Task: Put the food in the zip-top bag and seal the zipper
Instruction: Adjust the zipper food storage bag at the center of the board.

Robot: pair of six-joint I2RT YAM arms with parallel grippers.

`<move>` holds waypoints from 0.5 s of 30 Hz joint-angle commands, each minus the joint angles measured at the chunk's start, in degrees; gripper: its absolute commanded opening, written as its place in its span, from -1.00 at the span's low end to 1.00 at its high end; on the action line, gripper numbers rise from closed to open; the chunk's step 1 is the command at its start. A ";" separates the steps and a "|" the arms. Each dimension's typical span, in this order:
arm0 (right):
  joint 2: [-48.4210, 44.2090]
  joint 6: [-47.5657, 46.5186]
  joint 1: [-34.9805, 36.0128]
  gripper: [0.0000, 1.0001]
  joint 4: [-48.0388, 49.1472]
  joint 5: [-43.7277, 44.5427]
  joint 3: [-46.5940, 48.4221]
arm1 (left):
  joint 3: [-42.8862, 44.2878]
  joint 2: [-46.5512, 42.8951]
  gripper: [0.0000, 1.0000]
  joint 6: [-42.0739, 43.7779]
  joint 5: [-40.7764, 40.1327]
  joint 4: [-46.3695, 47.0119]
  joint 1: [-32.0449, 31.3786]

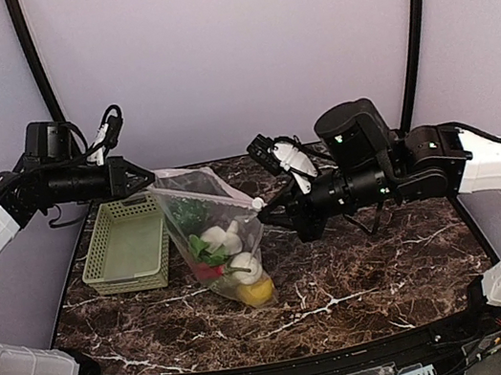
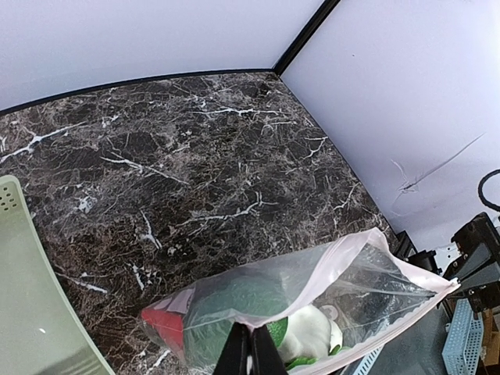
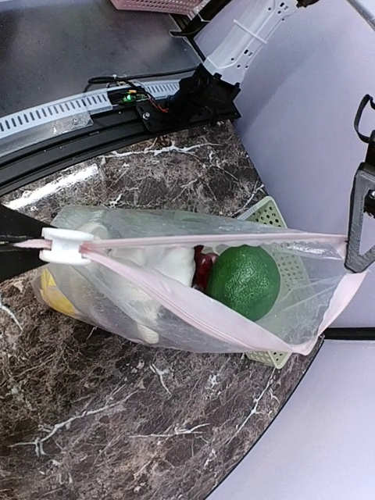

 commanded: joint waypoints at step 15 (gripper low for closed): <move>-2.42 -3.10 1.68 -1.00 5.56 -2.14 -4.30 | -12.67 -12.69 -0.61 -5.33 -16.27 -0.62 1.97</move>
